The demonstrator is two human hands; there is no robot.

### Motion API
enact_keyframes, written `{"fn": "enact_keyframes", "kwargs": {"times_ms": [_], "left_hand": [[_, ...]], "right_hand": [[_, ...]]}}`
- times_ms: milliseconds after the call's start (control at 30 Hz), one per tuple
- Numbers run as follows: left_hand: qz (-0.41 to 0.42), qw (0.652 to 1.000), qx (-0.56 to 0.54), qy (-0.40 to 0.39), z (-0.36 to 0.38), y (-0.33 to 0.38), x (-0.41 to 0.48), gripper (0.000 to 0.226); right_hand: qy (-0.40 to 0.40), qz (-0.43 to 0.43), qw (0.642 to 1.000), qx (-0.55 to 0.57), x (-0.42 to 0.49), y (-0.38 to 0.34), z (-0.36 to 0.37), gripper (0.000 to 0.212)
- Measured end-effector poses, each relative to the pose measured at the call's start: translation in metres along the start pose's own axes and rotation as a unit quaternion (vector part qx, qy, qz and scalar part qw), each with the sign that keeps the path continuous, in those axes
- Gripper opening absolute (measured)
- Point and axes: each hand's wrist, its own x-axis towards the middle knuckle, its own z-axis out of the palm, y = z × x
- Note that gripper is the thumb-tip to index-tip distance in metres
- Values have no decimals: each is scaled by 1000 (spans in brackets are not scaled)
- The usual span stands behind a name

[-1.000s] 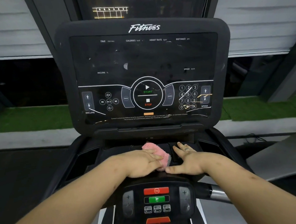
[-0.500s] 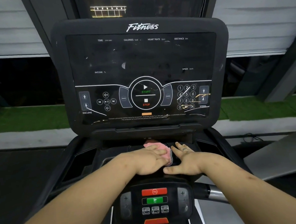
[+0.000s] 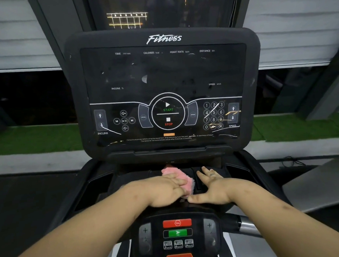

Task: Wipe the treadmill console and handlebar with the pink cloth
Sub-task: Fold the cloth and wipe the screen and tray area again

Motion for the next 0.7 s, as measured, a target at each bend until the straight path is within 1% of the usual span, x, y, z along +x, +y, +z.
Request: {"fn": "enact_keyframes", "kwargs": {"times_ms": [67, 200, 333, 467, 567, 633, 700], "left_hand": [[8, 1000, 12, -1, -3, 12, 11, 50], [-12, 999, -30, 29, -5, 19, 17, 50], [-58, 994, -55, 69, 2, 17, 9, 57], [-122, 985, -82, 93, 4, -10, -13, 59], [-153, 982, -58, 93, 4, -28, -33, 59], [-152, 985, -35, 79, 3, -26, -40, 55], [-143, 986, -41, 72, 1, -18, -38, 55]], "right_hand": [[-1, -2, 1000, 2, 2, 1, 0, 122], [-5, 4, 1000, 3, 4, 2, 0, 123], [-4, 5, 1000, -2, 1, -1, -1, 122], [-8, 7, 1000, -1, 0, -1, -3, 121], [-9, 5, 1000, 5, -2, -1, -4, 121], [-8, 4, 1000, 7, -2, -1, -4, 121], [-6, 3, 1000, 2, -1, -2, -3, 120]]}}
